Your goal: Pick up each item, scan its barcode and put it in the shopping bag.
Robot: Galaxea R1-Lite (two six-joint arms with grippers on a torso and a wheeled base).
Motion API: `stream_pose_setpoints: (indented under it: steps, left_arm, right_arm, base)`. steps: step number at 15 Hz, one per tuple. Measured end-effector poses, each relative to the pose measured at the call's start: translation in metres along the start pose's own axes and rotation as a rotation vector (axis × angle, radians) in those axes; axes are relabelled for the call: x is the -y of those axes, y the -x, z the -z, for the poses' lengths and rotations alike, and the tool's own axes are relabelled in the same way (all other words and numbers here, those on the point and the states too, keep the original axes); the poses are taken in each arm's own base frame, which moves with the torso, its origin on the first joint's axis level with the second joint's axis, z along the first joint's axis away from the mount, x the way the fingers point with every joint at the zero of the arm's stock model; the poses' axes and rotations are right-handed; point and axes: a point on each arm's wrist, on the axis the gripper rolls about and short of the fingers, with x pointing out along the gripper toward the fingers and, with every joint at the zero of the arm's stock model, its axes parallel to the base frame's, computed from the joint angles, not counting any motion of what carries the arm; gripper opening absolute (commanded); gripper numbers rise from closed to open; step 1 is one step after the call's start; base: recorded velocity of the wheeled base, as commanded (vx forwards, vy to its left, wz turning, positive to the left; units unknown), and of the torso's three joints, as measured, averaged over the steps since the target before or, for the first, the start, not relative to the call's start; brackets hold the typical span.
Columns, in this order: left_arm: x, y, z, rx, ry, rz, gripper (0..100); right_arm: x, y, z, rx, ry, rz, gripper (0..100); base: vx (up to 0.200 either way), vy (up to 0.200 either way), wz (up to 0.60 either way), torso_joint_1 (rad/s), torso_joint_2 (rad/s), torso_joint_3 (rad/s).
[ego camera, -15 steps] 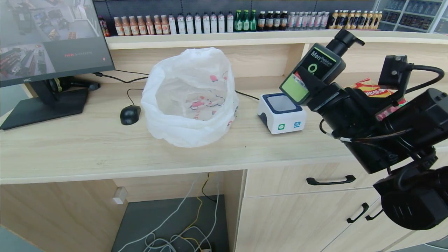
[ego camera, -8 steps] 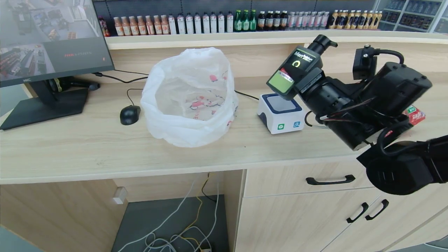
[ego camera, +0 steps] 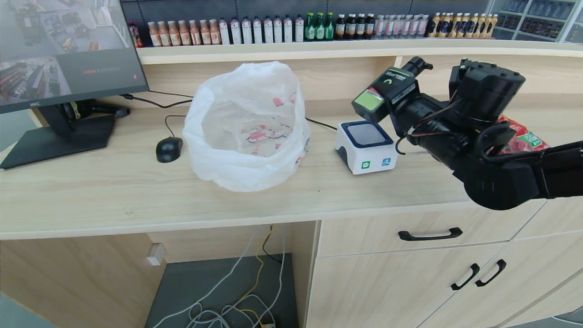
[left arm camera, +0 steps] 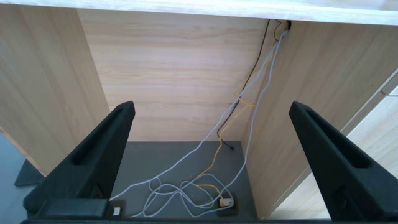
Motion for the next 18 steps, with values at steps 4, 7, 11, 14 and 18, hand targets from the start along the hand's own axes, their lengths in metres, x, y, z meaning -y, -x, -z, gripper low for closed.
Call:
stream_pose_setpoints:
  steps: [4, 7, 11, 14, 18]
  left_arm:
    - [0.0, 0.0, 0.0, 0.0, 0.0, -0.001, 100]
    - [0.0, 0.0, 0.0, 0.0, 0.0, -0.001, 100]
    - [0.0, 0.0, 0.0, 0.0, 0.0, 0.0, 100]
    - [0.0, 0.0, 0.0, 0.0, 0.0, 0.0, 100]
    - [0.0, 0.0, 0.0, 0.0, 0.0, 0.0, 100]
  right_arm:
    - [0.001, -0.002, -0.006, -0.017, -0.125, 0.046, 0]
    - [0.004, 0.0, -0.004, -0.052, -0.184, 0.098, 0]
    - [0.007, 0.001, 0.0, -0.068, -0.185, 0.116, 0]
    - [0.011, 0.0, 0.004, -0.08, -0.188, 0.128, 0]
    - [0.016, -0.001, 0.01, -0.092, -0.187, 0.142, 0]
  base:
    - [0.0, 0.0, 0.0, 0.0, 0.0, 0.0]
    - [0.0, 0.0, 0.0, 0.0, 0.0, 0.0]
    - [0.0, 0.0, 0.0, 0.0, 0.0, 0.0]
    - [0.0, 0.0, 0.0, 0.0, 0.0, 0.0]
    - [0.0, 0.0, 0.0, 0.0, 0.0, 0.0]
